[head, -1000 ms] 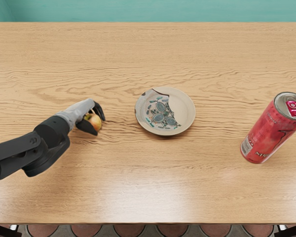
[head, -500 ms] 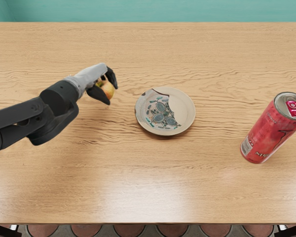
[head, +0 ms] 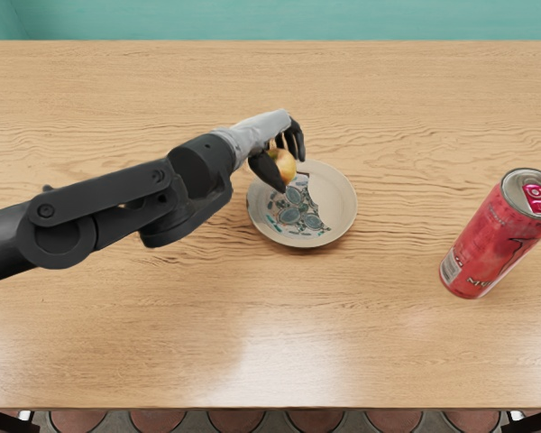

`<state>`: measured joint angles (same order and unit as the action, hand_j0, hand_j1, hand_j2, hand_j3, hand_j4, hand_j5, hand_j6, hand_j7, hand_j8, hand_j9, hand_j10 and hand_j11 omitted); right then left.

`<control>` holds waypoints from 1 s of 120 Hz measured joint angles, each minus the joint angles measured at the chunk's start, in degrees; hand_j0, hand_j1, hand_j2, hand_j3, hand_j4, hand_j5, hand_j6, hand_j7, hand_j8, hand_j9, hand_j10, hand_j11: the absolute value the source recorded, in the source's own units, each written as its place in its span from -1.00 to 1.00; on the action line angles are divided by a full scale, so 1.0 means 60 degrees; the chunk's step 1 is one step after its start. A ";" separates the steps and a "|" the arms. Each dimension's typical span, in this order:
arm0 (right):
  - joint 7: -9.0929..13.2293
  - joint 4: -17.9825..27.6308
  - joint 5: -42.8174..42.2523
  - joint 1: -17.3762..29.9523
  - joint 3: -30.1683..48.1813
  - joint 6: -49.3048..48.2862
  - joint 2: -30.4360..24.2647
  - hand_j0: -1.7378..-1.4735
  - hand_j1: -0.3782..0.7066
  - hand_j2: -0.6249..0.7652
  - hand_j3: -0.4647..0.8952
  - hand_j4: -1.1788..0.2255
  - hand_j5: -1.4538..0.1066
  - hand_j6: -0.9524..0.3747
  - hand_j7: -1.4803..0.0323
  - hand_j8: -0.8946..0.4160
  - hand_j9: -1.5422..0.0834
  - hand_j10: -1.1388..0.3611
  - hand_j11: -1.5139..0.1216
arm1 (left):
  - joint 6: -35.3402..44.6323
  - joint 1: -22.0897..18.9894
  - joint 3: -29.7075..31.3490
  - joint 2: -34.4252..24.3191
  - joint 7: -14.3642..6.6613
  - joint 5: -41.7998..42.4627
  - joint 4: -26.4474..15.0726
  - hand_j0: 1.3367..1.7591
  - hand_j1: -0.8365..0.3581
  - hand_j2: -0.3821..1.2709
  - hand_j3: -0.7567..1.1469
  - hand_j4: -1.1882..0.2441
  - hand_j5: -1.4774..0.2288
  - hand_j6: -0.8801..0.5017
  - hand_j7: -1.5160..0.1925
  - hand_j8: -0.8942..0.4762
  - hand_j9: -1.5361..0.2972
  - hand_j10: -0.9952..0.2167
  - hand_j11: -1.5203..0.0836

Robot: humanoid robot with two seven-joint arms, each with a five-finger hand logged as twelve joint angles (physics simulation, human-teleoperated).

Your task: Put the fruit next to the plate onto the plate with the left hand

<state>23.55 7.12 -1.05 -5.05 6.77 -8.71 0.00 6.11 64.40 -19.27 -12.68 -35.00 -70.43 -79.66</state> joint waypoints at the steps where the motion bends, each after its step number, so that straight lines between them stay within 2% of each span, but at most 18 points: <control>1: 0.0000 0.0000 0.0000 -0.0002 0.0000 0.0000 0.0000 -0.40 -0.95 -0.10 -0.32 0.68 0.86 0.44 0.96 0.37 0.90 0.52 0.85 | -0.0006 0.0008 0.0001 0.0041 0.0000 -0.0004 0.0037 0.49 0.07 -0.31 -0.20 -0.36 -0.50 -0.48 -0.43 -0.28 -0.45 -0.32 -0.37; 16: 0.0000 0.0000 0.0000 -0.0017 -0.0001 0.0001 0.0000 -0.40 -0.95 -0.10 -0.32 0.68 0.86 0.44 0.96 0.37 0.90 0.52 0.85 | -0.0155 0.0090 0.0006 0.0836 0.0003 -0.0027 0.0827 0.49 -0.03 -0.23 -0.20 -0.37 -0.51 -0.44 -0.44 -0.25 -0.46 -0.26 -0.39; 32: 0.0000 0.0000 0.0000 -0.0026 -0.0005 0.0001 0.0000 -0.40 -0.95 -0.10 -0.32 0.68 0.86 0.44 0.96 0.37 0.90 0.52 0.85 | -0.0260 0.0108 0.0017 0.1179 0.0003 -0.0025 0.1827 0.49 -0.09 -0.17 -0.20 -0.37 -0.53 -0.40 -0.45 -0.21 -0.47 -0.23 -0.40; 51: 0.0000 0.0000 0.0000 -0.0034 -0.0002 0.0001 0.0000 -0.40 -0.95 -0.10 -0.32 0.68 0.86 0.44 0.96 0.37 0.90 0.52 0.85 | -0.0304 0.0116 0.0096 0.1500 0.0000 -0.0064 0.2432 0.48 -0.11 -0.16 -0.20 -0.38 -0.52 -0.39 -0.45 -0.19 -0.47 -0.19 -0.41; 67: 0.0000 0.0000 0.0000 -0.0037 -0.0002 0.0001 0.0000 -0.40 -0.95 -0.10 -0.32 0.68 0.86 0.44 0.96 0.37 0.90 0.52 0.85 | -0.0291 0.0109 0.0238 0.1662 0.0001 -0.0126 0.2529 0.48 -0.09 -0.18 -0.20 -0.37 -0.47 -0.40 -0.42 -0.21 -0.45 -0.20 -0.38; 71: 0.0000 0.0000 0.0000 -0.0037 -0.0003 0.0001 0.0000 -0.40 -0.95 -0.10 -0.32 0.68 0.86 0.44 0.96 0.37 0.90 0.52 0.85 | -0.0265 0.0107 0.0255 0.1775 0.0002 -0.0136 0.2537 0.48 -0.06 -0.19 -0.20 -0.32 -0.41 -0.42 -0.35 -0.23 -0.39 -0.24 -0.32; 85: 0.0000 0.0000 0.0000 -0.0038 -0.0006 0.0001 0.0000 -0.40 -0.95 -0.10 -0.32 0.68 0.86 0.44 0.96 0.37 0.90 0.52 0.85 | -0.0044 0.0107 0.0272 0.1893 0.0002 -0.0157 0.2520 0.50 0.12 -0.26 -0.20 -0.11 -0.15 -0.34 -0.10 -0.22 -0.14 -0.09 -0.04; 100: 0.0000 0.0000 0.0000 -0.0038 -0.0008 0.0001 0.0000 -0.40 -0.95 -0.10 -0.32 0.68 0.86 0.43 0.96 0.36 0.90 0.52 0.85 | 0.0070 0.0117 0.0251 0.1870 0.0001 -0.0167 0.2470 0.51 0.22 -0.35 -0.20 0.03 0.03 -0.28 0.08 -0.20 0.02 0.00 0.15; 120: 0.0000 0.0000 -0.0001 -0.0038 -0.0005 0.0001 0.0000 -0.40 -0.95 -0.10 -0.32 0.68 0.86 0.43 0.96 0.36 0.90 0.52 0.85 | 0.0377 0.0027 -0.0009 0.1011 0.0001 -0.0076 0.1757 0.52 0.41 -0.43 -0.20 0.22 0.24 -0.14 0.29 -0.09 0.22 0.16 0.37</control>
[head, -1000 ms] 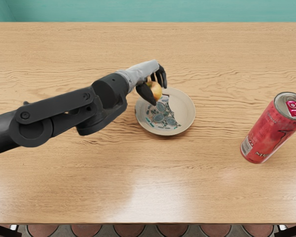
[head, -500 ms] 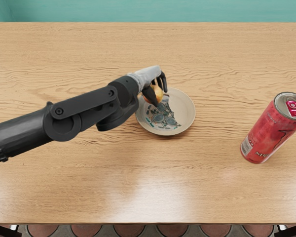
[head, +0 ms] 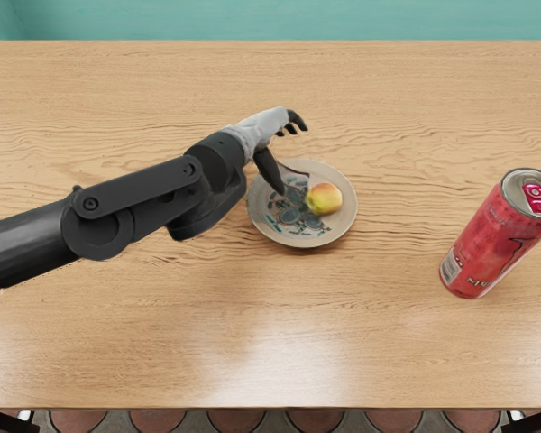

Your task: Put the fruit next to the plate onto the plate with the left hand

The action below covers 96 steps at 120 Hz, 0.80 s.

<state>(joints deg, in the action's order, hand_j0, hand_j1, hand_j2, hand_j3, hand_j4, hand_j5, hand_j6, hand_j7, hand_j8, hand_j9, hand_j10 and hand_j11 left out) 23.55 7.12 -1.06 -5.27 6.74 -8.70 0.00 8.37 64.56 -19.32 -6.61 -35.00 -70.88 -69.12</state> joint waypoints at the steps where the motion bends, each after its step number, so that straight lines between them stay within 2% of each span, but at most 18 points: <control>1: 0.0000 0.0000 0.0000 0.0000 0.0000 0.0000 0.0000 -0.40 -0.95 -0.10 -0.32 0.68 0.86 0.43 0.96 0.36 0.90 0.52 0.85 | 0.0009 -0.0004 -0.0032 -0.0071 0.0000 0.0031 -0.0054 0.52 0.42 -0.43 -0.20 0.23 0.25 -0.13 0.30 -0.08 0.23 0.17 0.38; 16: 0.0000 0.0000 0.0001 -0.0006 0.0000 0.0000 0.0000 -0.40 -0.95 -0.10 -0.32 0.68 0.86 0.43 0.96 0.36 0.90 0.52 0.85 | 0.0068 -0.0008 -0.0351 -0.1007 0.0000 0.1520 -0.0898 0.52 0.53 -0.46 -0.20 0.32 0.36 -0.05 0.40 -0.01 0.33 0.27 0.50; 32: 0.0000 0.0000 0.0001 -0.0033 0.0000 0.0000 0.0000 -0.40 -0.95 -0.10 -0.32 0.68 0.86 0.43 0.96 0.36 0.90 0.52 0.85 | -0.0102 -0.0073 -0.0593 -0.2325 0.0000 0.3736 -0.1963 0.52 0.60 -0.48 -0.20 0.38 0.42 -0.01 0.47 0.03 0.39 0.32 0.57; 38: 0.0000 0.0000 0.0001 -0.0042 0.0000 0.0000 0.0000 -0.40 -0.95 -0.10 -0.32 0.68 0.86 0.43 0.96 0.36 0.90 0.52 0.85 | -0.0534 -0.0518 -0.0969 -0.3064 0.0000 0.4655 -0.2393 0.52 0.61 -0.48 -0.20 0.39 0.44 0.00 0.48 0.04 0.40 0.33 0.58; 49: 0.0008 0.0000 0.0001 -0.0070 -0.0002 0.0000 0.0000 -0.40 -0.95 -0.10 -0.32 0.68 0.86 0.44 0.96 0.37 0.90 0.52 0.85 | -0.2310 -0.1891 -0.2381 -0.4330 0.0000 0.6428 -0.2841 0.52 0.63 -0.49 -0.20 0.41 0.46 0.02 0.50 0.05 0.42 0.35 0.60; 65: 0.0013 0.0000 0.0008 -0.0104 0.0008 0.0000 0.0000 -0.40 -0.95 -0.10 -0.32 0.68 0.86 0.44 0.96 0.37 0.90 0.52 0.85 | -0.4846 -0.2395 -0.3738 -0.6068 0.0000 0.9446 -0.2998 0.52 0.65 -0.49 -0.20 0.42 0.47 0.03 0.52 0.06 0.44 0.37 0.62; 76: 0.0014 0.0000 0.0019 -0.0112 0.0015 0.0000 0.0000 -0.40 -0.95 -0.10 -0.32 0.68 0.86 0.44 0.96 0.37 0.90 0.52 0.85 | -0.6063 -0.3004 -0.4125 -0.6496 0.0000 1.1372 -0.2774 0.52 0.72 -0.50 -0.20 0.47 0.53 0.08 0.57 0.11 0.49 0.43 0.68; 86: 0.0014 0.0000 0.0022 -0.0115 0.0018 0.0000 0.0000 -0.40 -0.95 -0.10 -0.32 0.68 0.86 0.44 0.96 0.37 0.90 0.52 0.85 | -0.6707 -0.4429 -0.4870 -0.6526 0.0000 1.2620 -0.2554 0.52 0.80 -0.51 -0.20 0.53 0.59 0.14 0.63 0.17 0.54 0.49 0.74; 96: 0.0014 0.0002 0.0019 -0.0118 0.0019 0.0000 0.0000 -0.40 -0.95 -0.10 -0.32 0.68 0.86 0.44 0.96 0.37 0.90 0.52 0.85 | -0.6997 -0.4578 -0.5531 -0.6787 0.0000 1.3215 -0.2362 0.52 0.85 -0.52 -0.20 0.56 0.63 0.18 0.67 0.21 0.58 0.53 0.79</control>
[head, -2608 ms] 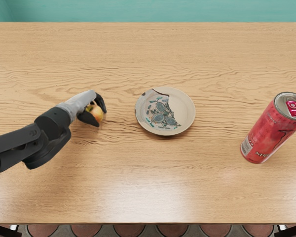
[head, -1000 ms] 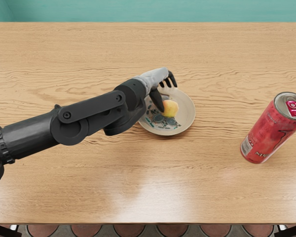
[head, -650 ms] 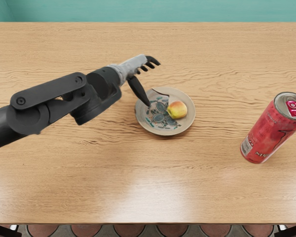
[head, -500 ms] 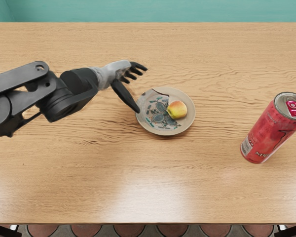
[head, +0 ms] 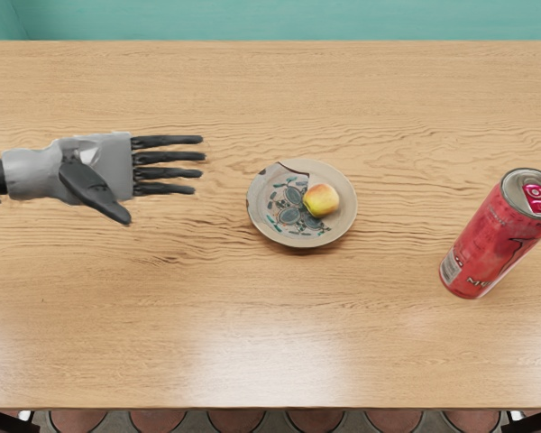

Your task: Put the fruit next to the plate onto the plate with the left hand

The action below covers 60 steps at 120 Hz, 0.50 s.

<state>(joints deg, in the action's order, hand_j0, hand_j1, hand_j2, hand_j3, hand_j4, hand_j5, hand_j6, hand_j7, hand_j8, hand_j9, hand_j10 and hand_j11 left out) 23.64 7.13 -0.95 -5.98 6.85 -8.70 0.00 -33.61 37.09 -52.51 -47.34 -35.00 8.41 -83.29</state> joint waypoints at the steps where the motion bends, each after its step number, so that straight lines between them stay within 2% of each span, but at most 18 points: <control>1: 0.0000 0.0001 0.0000 0.0000 0.0000 0.0000 0.0000 -0.40 -0.95 -0.10 -0.32 0.68 0.86 0.44 0.96 0.37 0.90 0.52 0.85 | -0.0018 -0.0001 -0.0041 -0.0096 0.0000 0.0037 0.0028 0.52 0.85 -0.52 -0.20 0.57 0.63 0.18 0.67 0.21 0.58 0.53 0.79; 35: 0.0000 0.0010 -0.0003 -0.0002 0.0001 -0.0002 0.0000 -0.40 -0.95 -0.10 -0.32 0.68 0.86 0.44 0.96 0.37 0.90 0.52 0.85 | -0.0223 -0.0588 -0.0439 -0.0668 0.0000 0.0345 0.1345 0.52 0.93 -0.53 -0.20 0.62 0.69 0.24 0.73 0.27 0.64 0.60 0.85; 60: 0.0000 0.0012 -0.0003 -0.0002 0.0001 0.0000 0.0000 -0.40 -0.95 -0.10 -0.32 0.68 0.86 0.44 0.96 0.37 0.90 0.52 0.85 | -0.0237 -0.0778 -0.0481 -0.0954 0.0000 0.0377 0.1840 0.52 0.94 -0.53 -0.20 0.63 0.70 0.25 0.74 0.28 0.65 0.61 0.86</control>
<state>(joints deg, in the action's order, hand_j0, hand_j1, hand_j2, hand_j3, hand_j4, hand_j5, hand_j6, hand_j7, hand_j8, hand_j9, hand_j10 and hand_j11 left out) 23.64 7.20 -0.97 -5.99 6.86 -8.70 0.00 -35.03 32.42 -55.40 -53.06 -35.00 10.67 -72.25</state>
